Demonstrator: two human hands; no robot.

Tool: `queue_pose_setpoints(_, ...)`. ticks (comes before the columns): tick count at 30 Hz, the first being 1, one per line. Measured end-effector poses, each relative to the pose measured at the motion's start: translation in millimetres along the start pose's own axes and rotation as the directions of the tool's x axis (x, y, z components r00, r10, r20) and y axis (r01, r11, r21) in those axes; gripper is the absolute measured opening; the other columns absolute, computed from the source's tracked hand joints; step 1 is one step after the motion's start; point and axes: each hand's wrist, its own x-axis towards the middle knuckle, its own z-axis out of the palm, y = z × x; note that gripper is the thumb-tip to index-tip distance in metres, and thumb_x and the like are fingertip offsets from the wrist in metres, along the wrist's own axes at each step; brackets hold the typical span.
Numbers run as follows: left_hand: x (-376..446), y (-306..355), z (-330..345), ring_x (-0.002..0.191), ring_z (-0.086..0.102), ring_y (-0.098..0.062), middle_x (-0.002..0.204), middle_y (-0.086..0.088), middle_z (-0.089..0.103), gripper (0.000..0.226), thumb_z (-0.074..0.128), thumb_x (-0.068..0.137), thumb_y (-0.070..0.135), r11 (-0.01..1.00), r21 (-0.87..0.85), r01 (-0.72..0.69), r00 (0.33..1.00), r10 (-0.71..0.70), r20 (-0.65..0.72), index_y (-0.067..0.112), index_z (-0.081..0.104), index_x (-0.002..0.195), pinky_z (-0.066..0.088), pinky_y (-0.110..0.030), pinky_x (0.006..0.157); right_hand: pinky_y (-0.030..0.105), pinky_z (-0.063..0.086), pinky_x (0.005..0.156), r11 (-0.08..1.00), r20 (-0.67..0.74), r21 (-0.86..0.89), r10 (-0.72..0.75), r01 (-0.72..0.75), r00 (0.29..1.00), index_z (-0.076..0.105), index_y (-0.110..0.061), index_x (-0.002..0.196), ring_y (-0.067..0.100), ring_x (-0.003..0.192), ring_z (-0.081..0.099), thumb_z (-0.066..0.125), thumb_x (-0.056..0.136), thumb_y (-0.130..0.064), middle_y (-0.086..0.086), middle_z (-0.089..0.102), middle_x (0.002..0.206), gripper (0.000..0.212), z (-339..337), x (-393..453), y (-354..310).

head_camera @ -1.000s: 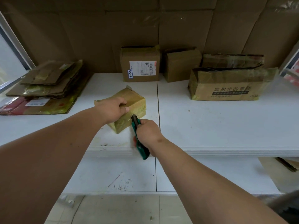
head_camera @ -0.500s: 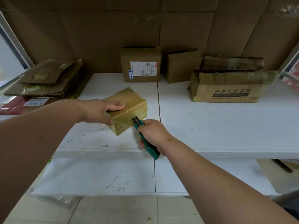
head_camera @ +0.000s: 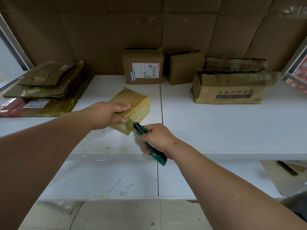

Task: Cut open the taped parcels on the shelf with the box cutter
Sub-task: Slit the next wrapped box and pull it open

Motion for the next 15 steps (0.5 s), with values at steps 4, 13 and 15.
queue_pose_setpoints(4,0,2,-5,0.145,0.024,-0.012,0.159,0.015,0.024,0.066,0.062,0.090,0.047,1.000,0.023,0.013,0.998,-0.015,0.061,0.047,0.029,0.148,0.026,-0.028,0.113,0.021,0.045,0.043,1.000,-0.001,-0.029,0.010,-0.010,1.000,0.064,-0.004,0.110,0.018,0.040,0.054,0.050,0.085,-0.003,0.007,0.060,0.051,0.028,2,0,1)
queue_pose_setpoints(13,-7,2,-10,0.149,0.010,-0.011,0.162,0.015,0.009,0.055,0.042,0.102,0.041,0.987,0.156,-0.028,0.990,0.006,0.140,0.052,0.015,0.148,0.017,-0.036,0.119,0.022,0.045,0.042,0.994,0.027,0.098,0.039,-0.042,0.999,0.064,-0.003,0.113,0.017,0.040,0.053,0.055,0.088,-0.002,0.008,0.058,0.053,0.026,1,-3,0)
queue_pose_setpoints(15,-8,0,-8,0.149,0.011,-0.011,0.161,0.016,0.010,0.053,0.041,0.102,0.043,0.985,0.174,-0.017,0.994,-0.001,0.107,0.053,0.016,0.148,0.016,-0.046,0.119,0.025,0.049,0.046,0.993,0.034,0.113,0.042,-0.045,0.999,0.065,-0.003,0.114,0.018,0.043,0.054,0.056,0.088,-0.001,0.011,0.058,0.059,0.028,0,-4,0)
